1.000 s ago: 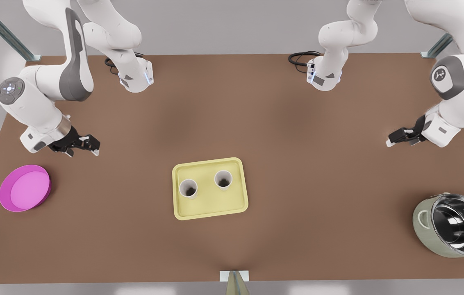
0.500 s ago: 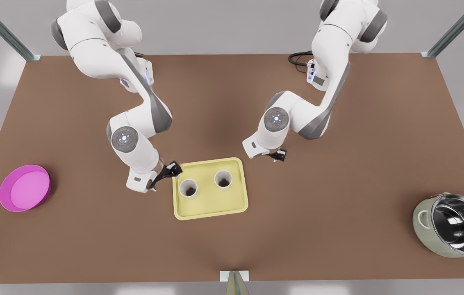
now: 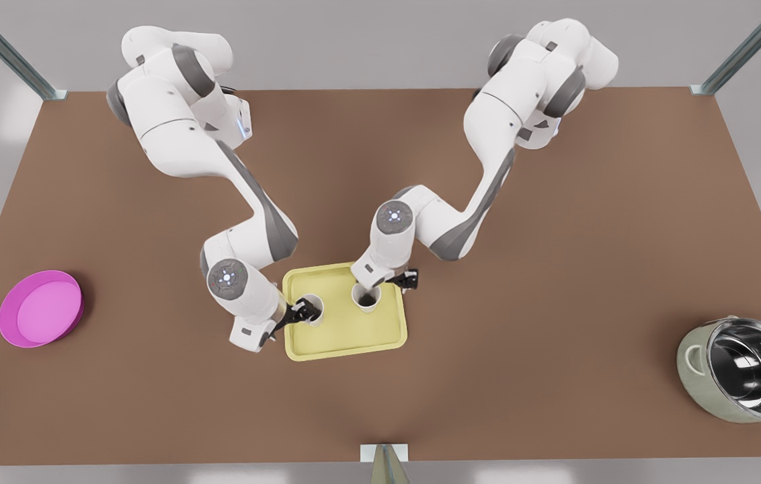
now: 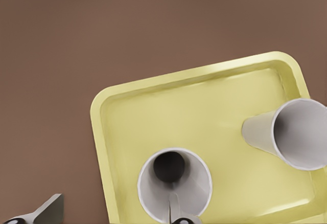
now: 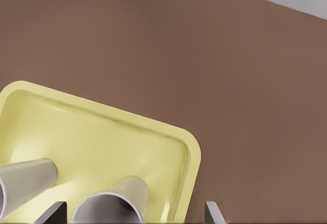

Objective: Use the left arm to pick up the white IKEA cup from the tray and place it on the middle-left position; use the right arm to pick up the white IKEA cup from the tray and place it on the middle-right position

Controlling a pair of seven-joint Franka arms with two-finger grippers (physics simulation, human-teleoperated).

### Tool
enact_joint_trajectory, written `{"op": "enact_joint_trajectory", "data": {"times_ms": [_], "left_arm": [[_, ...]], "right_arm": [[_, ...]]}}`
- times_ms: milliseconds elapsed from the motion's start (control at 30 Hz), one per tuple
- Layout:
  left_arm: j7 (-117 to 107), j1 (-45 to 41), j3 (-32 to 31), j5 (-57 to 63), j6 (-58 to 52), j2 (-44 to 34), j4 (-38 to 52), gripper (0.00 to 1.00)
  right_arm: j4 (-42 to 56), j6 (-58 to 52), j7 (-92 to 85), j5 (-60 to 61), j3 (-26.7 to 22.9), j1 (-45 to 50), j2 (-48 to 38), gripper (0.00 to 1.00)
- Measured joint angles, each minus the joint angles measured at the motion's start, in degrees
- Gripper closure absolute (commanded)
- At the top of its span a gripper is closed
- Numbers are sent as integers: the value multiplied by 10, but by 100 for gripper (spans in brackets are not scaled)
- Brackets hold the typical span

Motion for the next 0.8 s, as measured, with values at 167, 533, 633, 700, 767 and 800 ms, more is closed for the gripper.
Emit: {"op": "enact_joint_trajectory", "data": {"times_ms": [167,533,633,700,767,800], "left_arm": [[-47,-2,6,5,17,33,39,0],[-114,-17,6,29,23,43,18,0],[-125,-20,6,34,23,44,5,0],[-131,-19,6,36,24,50,2,0],[-137,-19,6,38,25,58,2,0],[-140,-20,6,38,26,64,2,0]], "right_arm": [[-23,-9,8,0,0,-1,2,0],[-50,-24,19,0,-3,-1,24,0],[-52,-25,20,-1,-3,-1,32,0],[-51,-25,21,-1,-3,0,39,0],[-51,-23,22,-4,-3,0,46,0],[-50,-23,22,-9,-3,0,50,6]]}}
